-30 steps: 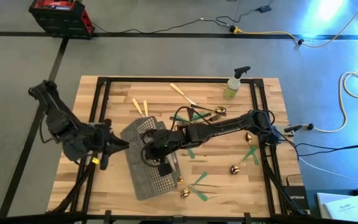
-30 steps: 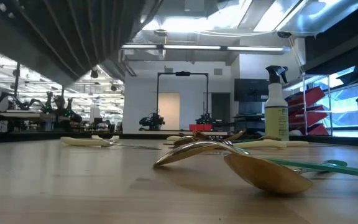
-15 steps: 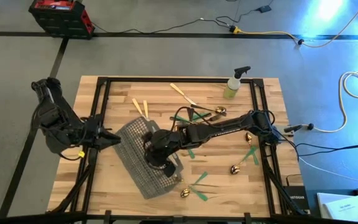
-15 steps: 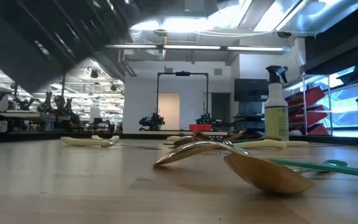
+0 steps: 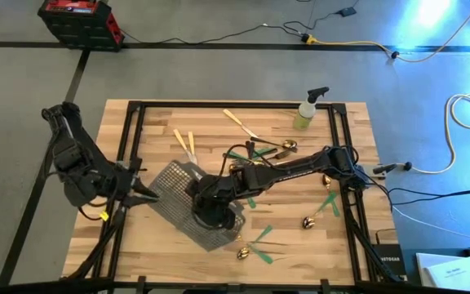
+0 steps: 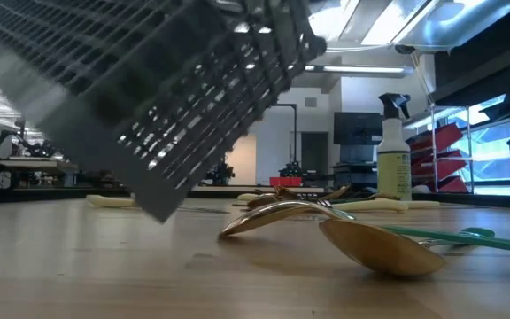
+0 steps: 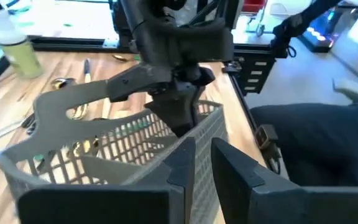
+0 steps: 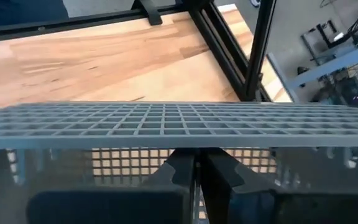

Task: Sort silverware
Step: Move the silverware tray to standing position, then put the table knife into the silverware tray

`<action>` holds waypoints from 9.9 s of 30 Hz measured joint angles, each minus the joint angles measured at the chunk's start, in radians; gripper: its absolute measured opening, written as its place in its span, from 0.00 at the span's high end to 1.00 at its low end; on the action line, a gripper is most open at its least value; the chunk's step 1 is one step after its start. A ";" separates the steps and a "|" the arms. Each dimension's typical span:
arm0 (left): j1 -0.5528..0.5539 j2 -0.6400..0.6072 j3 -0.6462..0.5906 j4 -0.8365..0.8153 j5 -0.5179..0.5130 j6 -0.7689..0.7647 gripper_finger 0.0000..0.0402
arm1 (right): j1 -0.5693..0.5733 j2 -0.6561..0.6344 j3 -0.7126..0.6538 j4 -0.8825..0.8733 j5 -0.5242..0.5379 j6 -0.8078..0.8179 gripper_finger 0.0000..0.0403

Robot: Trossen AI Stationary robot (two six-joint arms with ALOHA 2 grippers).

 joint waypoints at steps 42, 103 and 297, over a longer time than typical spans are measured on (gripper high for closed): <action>0.471 0.671 0.649 -0.855 0.505 0.301 0.36 | -0.003 0.000 0.000 -0.090 0.056 -0.041 1.00; 0.565 0.678 0.529 -0.820 0.804 0.283 1.00 | 0.046 -0.003 -0.001 -0.094 0.205 -0.088 0.91; -0.216 0.294 0.029 -0.366 0.295 -0.600 0.66 | 0.246 -0.851 -1.360 0.997 0.412 0.607 1.00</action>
